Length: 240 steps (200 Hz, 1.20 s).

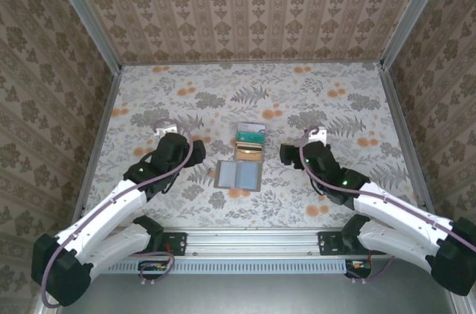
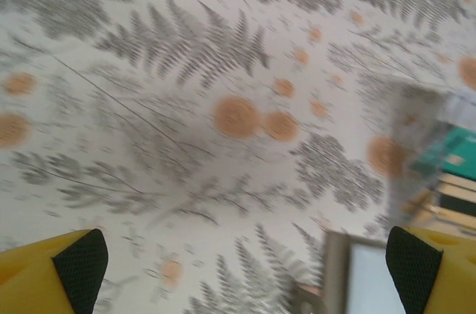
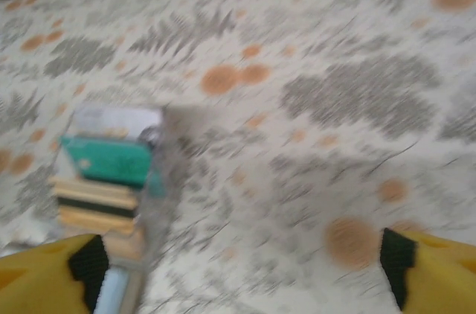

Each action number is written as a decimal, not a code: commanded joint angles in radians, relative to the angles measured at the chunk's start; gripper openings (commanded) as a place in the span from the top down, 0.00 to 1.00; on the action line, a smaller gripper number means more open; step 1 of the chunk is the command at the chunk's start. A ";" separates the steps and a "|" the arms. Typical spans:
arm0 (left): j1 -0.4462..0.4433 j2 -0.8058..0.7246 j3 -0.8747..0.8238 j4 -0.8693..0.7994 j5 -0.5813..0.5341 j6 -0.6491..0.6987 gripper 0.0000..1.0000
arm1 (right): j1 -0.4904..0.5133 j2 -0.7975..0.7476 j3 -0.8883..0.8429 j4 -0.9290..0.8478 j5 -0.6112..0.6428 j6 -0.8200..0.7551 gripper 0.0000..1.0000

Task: Take the credit cards out of the card holder

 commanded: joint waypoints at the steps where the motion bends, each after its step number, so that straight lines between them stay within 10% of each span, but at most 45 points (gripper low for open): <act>1: 0.020 -0.003 0.046 0.031 -0.222 0.089 0.00 | -0.060 -0.032 -0.019 0.075 0.173 -0.077 0.00; 119: 0.551 0.394 0.061 0.376 -0.118 0.334 0.00 | -0.485 0.542 0.059 0.534 0.093 -0.400 0.00; 213: 0.544 0.586 -0.198 1.194 -0.030 0.635 0.00 | -0.610 0.598 -0.103 0.915 -0.211 -0.460 0.00; 240: 0.540 0.603 -0.186 1.174 0.102 0.670 0.00 | -0.625 0.633 -0.152 1.024 -0.237 -0.452 0.00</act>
